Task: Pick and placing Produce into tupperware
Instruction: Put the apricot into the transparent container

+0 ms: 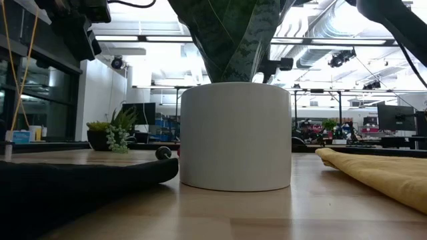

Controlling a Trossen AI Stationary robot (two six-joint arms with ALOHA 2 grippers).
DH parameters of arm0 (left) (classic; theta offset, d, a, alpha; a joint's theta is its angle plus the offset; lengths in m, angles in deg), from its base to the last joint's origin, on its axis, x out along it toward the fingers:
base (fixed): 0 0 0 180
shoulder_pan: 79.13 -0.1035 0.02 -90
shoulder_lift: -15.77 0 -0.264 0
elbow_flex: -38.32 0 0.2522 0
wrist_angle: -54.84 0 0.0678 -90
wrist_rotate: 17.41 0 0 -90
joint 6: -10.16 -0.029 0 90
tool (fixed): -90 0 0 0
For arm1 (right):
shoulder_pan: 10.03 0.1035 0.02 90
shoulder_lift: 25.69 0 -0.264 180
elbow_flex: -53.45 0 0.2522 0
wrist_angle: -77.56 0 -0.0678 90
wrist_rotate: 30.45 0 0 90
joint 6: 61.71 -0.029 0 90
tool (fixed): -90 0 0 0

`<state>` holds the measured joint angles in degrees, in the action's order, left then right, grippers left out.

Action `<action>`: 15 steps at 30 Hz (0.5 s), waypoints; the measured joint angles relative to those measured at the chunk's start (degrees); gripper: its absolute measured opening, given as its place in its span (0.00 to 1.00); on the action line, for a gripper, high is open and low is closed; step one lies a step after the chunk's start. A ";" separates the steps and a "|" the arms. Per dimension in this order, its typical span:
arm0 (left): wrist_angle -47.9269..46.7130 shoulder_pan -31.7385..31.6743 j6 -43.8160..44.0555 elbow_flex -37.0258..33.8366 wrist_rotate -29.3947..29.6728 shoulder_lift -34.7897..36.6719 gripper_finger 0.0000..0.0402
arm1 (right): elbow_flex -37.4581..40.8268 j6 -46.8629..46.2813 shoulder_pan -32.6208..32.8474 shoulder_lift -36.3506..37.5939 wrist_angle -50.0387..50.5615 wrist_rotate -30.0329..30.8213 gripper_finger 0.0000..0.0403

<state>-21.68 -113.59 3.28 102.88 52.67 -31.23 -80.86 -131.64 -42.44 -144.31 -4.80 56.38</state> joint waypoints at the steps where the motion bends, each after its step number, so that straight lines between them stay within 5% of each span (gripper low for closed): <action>1: 0.00 0.00 0.00 0.00 0.00 0.00 0.00 | 0.30 0.54 -0.36 0.00 -0.32 -0.40 0.32; 15: 0.03 0.00 0.57 0.02 0.01 0.02 0.00 | 10.96 3.07 -2.10 -0.04 -9.73 -4.18 0.32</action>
<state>-21.66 -113.59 3.86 102.90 52.68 -31.21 -69.90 -128.57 -44.53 -144.36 -14.53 52.20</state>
